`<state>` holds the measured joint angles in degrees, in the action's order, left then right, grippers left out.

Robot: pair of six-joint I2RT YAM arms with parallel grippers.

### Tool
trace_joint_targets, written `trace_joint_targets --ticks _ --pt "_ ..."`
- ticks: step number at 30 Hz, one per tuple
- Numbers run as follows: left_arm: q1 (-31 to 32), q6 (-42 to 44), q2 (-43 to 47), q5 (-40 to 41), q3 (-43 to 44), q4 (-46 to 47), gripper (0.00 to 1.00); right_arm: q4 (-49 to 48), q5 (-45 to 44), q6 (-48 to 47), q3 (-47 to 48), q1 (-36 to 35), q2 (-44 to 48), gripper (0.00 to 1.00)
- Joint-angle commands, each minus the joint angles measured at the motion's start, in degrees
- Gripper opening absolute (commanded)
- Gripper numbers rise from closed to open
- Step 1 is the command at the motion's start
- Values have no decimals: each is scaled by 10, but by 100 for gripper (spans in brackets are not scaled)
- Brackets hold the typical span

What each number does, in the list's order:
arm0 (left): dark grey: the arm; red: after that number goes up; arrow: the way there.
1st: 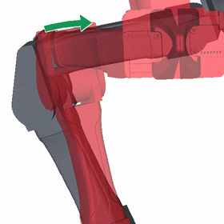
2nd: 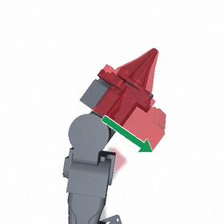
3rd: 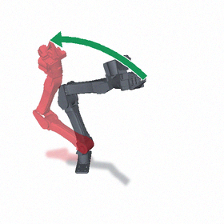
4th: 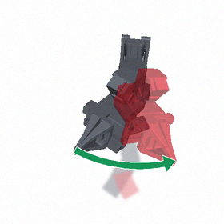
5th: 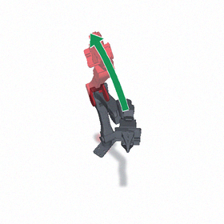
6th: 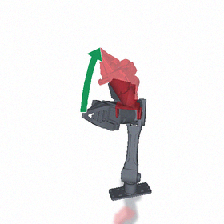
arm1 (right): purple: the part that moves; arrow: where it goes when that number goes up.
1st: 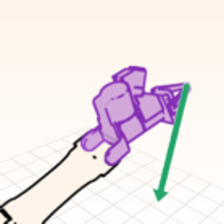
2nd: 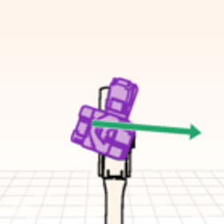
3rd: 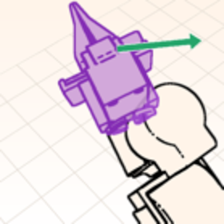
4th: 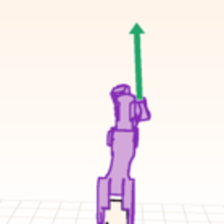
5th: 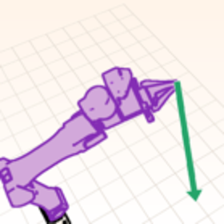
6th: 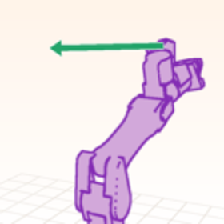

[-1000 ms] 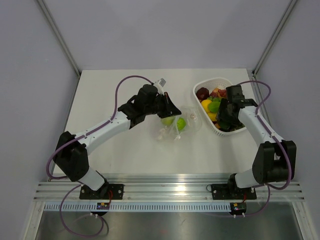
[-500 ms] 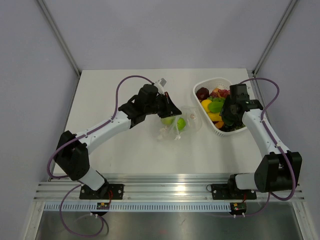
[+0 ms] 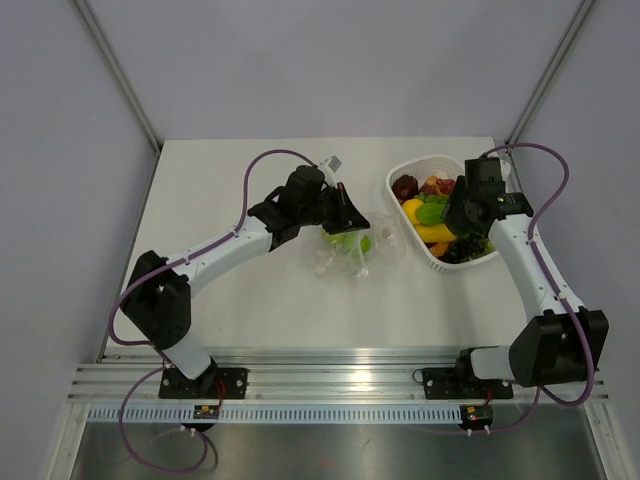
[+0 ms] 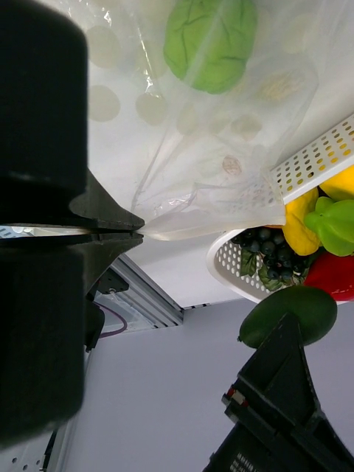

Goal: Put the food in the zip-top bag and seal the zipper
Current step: Pick up the fake fruit from the bin.

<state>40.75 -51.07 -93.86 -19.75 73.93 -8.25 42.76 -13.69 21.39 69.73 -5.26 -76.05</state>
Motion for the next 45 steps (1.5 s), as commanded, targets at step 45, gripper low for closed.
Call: trace_joint_targets --ticks 45 --pt "2 -1 8 -15 6 33 0 -26 4 29 -37 1 56 30"
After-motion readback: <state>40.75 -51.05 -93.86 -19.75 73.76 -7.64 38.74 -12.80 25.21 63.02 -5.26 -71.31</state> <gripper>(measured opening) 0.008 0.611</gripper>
